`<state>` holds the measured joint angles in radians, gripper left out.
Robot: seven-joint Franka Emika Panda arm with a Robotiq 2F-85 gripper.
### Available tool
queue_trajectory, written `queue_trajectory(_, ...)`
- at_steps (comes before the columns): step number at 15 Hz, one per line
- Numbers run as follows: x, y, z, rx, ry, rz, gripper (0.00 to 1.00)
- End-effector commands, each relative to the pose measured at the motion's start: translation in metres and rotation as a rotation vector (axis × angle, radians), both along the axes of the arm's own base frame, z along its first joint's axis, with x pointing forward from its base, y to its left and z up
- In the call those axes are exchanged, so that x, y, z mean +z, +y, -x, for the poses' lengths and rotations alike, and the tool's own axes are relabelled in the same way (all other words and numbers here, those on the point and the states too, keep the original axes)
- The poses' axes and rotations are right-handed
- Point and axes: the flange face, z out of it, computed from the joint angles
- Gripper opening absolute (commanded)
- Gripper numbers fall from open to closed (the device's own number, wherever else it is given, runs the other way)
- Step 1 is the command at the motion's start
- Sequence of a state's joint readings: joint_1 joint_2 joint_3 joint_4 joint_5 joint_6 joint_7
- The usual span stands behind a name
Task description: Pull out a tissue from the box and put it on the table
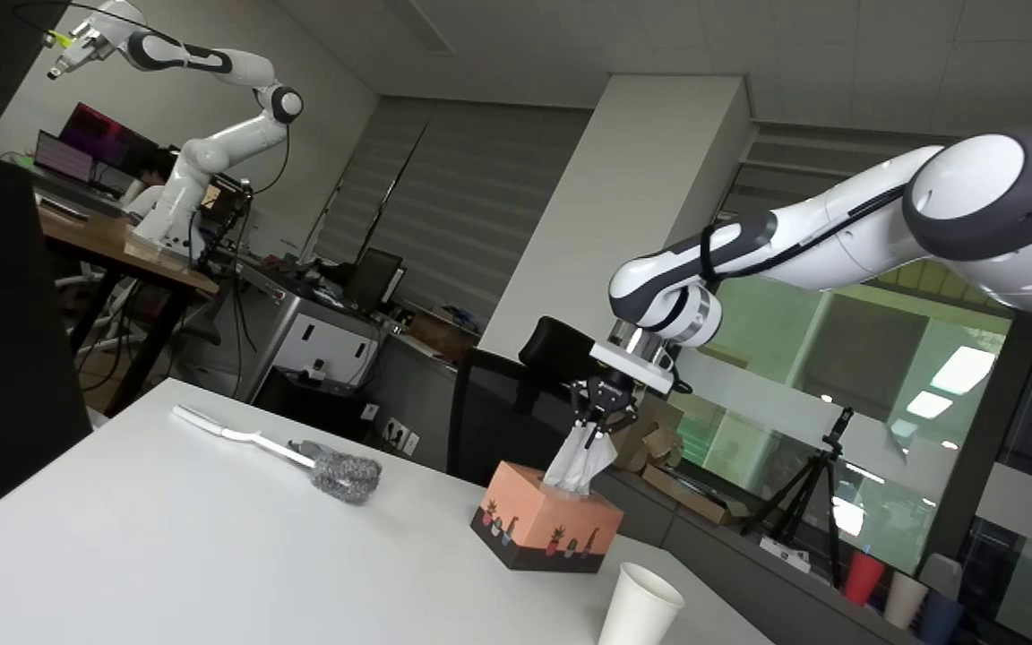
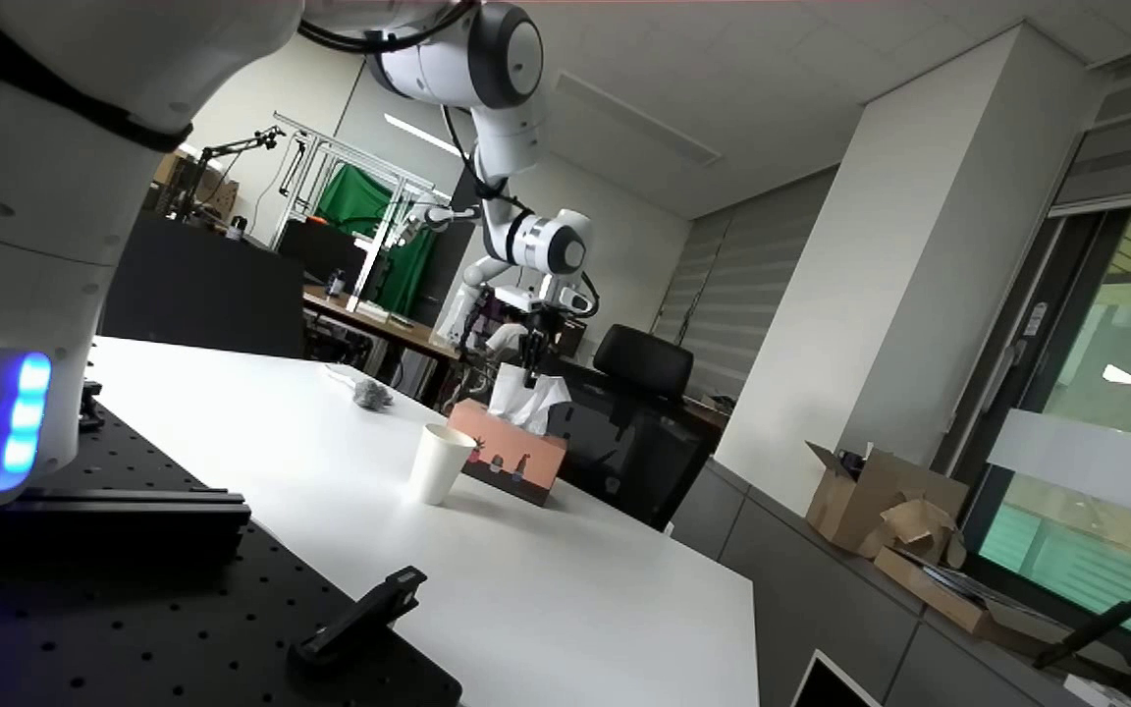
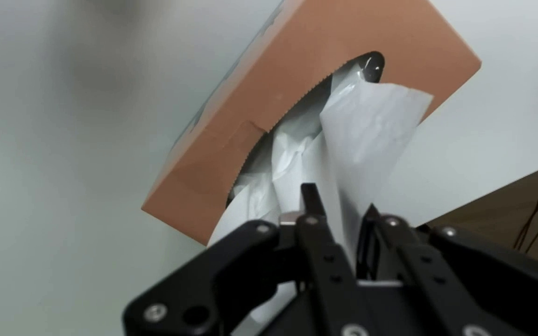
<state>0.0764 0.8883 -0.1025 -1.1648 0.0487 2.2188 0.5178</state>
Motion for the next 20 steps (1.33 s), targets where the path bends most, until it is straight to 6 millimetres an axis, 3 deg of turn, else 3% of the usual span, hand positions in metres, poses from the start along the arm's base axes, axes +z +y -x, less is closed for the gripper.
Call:
queue_trajectory(1, 0.008, -0.005, -0.006, -0.067, 0.023, 0.01, 0.0)
queue_trajectory(5, 0.015, -0.012, -0.001, -0.076, 0.103, -0.016, 0.0)
queue_trajectory(9, 0.069, -0.001, -0.002, -0.015, 0.063, -0.096, 0.0)
queue_trajectory(12, 0.115, 0.024, -0.001, 0.072, -0.017, -0.098, 0.0)
queue_trajectory(16, 0.165, 0.078, 0.016, 0.282, -0.042, -0.154, 0.0)
queue_trajectory(20, 0.172, 0.14, 0.045, 0.496, 0.039, -0.242, 0.0)
